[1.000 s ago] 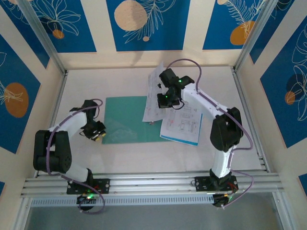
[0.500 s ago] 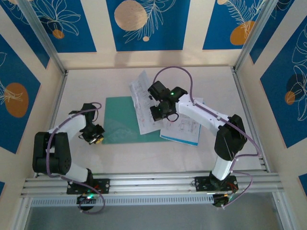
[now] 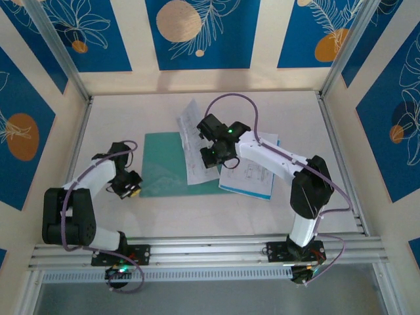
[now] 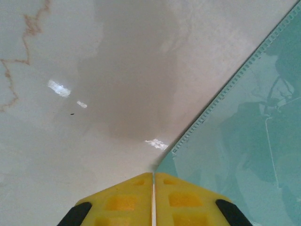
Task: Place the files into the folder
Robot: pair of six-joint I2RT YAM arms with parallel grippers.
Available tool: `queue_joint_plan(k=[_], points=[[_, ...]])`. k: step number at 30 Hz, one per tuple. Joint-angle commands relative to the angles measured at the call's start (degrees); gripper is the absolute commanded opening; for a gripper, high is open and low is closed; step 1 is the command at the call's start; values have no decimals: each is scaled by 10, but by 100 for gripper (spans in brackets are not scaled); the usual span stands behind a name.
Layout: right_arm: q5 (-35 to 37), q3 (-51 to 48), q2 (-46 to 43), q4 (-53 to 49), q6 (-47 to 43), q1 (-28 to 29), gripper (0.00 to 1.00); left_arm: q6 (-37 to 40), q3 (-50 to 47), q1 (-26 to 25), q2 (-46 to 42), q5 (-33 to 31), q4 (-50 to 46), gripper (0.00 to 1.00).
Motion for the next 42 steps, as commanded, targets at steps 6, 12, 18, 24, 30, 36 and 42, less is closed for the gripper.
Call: queue_joint_plan(k=[6,12,18,24,30,36,42], points=[[-60,-6,8,19,27,-9,0,10,-5,19,-4,6,-20,6],[-84,-26,-6,32,45,-27,0,8,-14,20,1,15,-13,4],[-57,-39,-20,22,39,-37,0,10,-18,20,2,20,-11,2],[-24,-50,-62,-1,26,-37,0,14,-26,20,2,20,-9,0],[-8,-76,-63,8,42,-24,0,13,-32,20,8,23,-2,0],[-22,-51,-49,13,51,-14,0,14,-32,20,8,22,-2,0],[-32,-39,-34,13,70,4,0,12,-34,20,4,23,-1,0]])
